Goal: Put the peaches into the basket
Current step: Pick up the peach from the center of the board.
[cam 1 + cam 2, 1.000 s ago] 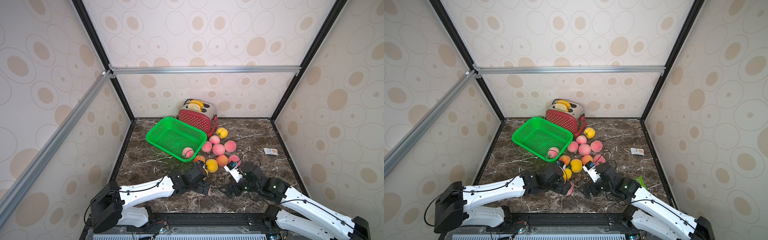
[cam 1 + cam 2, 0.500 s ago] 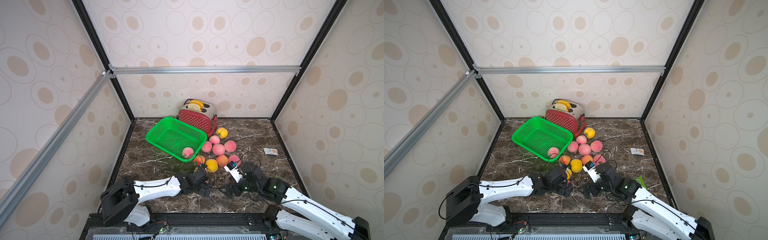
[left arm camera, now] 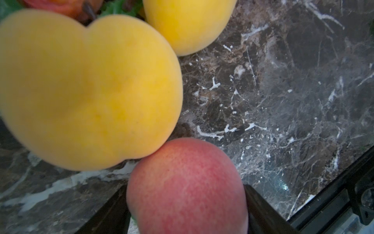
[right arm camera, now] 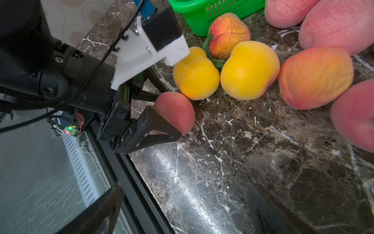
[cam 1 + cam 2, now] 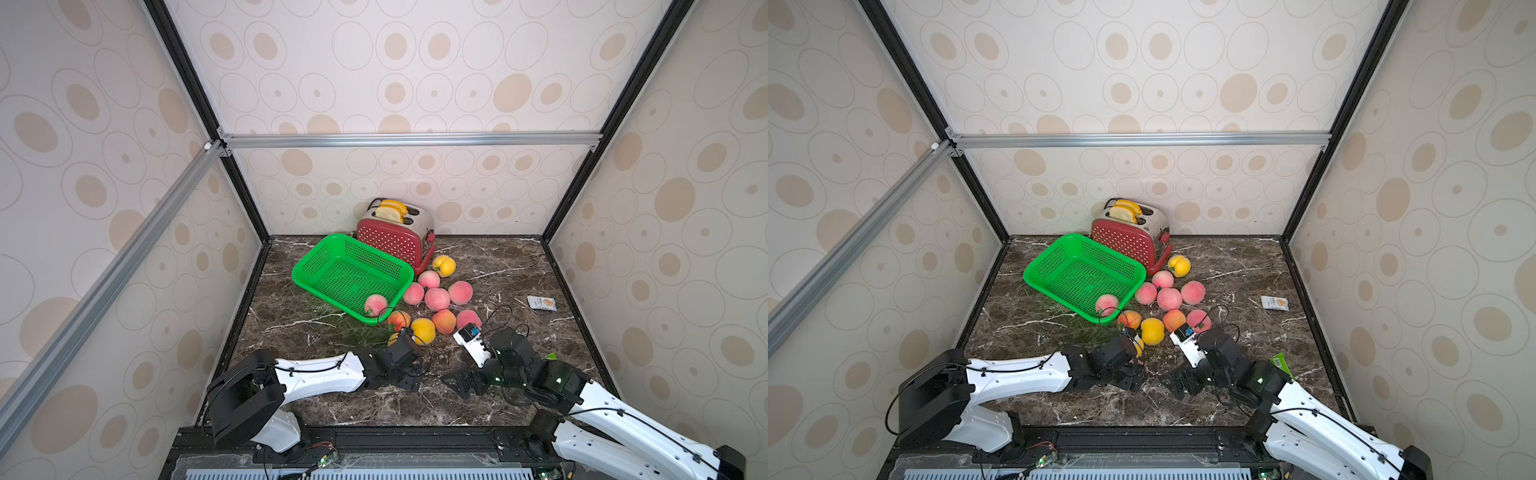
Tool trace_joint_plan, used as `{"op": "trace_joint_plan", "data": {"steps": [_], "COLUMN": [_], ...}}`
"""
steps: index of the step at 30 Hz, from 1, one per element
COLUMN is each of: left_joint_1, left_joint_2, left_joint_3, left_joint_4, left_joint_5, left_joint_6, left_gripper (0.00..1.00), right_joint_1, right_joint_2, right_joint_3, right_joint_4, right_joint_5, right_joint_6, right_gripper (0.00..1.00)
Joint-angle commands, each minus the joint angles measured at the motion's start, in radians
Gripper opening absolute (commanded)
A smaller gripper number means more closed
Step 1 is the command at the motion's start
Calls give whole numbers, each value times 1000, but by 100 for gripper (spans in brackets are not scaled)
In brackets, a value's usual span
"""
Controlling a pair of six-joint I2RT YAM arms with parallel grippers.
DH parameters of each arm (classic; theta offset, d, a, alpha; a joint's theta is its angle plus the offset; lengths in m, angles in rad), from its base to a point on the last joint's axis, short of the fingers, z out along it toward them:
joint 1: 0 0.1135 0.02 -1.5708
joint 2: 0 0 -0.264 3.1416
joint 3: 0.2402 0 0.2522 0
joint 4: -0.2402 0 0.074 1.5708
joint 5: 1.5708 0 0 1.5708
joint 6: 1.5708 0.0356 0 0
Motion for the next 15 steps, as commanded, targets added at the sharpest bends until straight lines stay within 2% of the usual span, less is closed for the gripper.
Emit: {"op": "trace_joint_plan", "data": {"steps": [1,9,15], "left_joint_1": [-16,-47,-47], "left_joint_2": [-23,-161,-142], "left_joint_3": [-5,80,212], "left_joint_4": [-31,-217,-299], "left_joint_5": [12,-15,-46], "left_joint_6": [-19,2,65], "left_gripper": [74,72,73], "right_joint_1": [8,7,8], "right_joint_2": [-18,-27,24], "right_joint_3": [4,8,69], "right_joint_4": [-24,-35,-48], "right_joint_5": [27,64,84], "right_joint_6": [4,-11,-39], "right_gripper": [100,100,100]}}
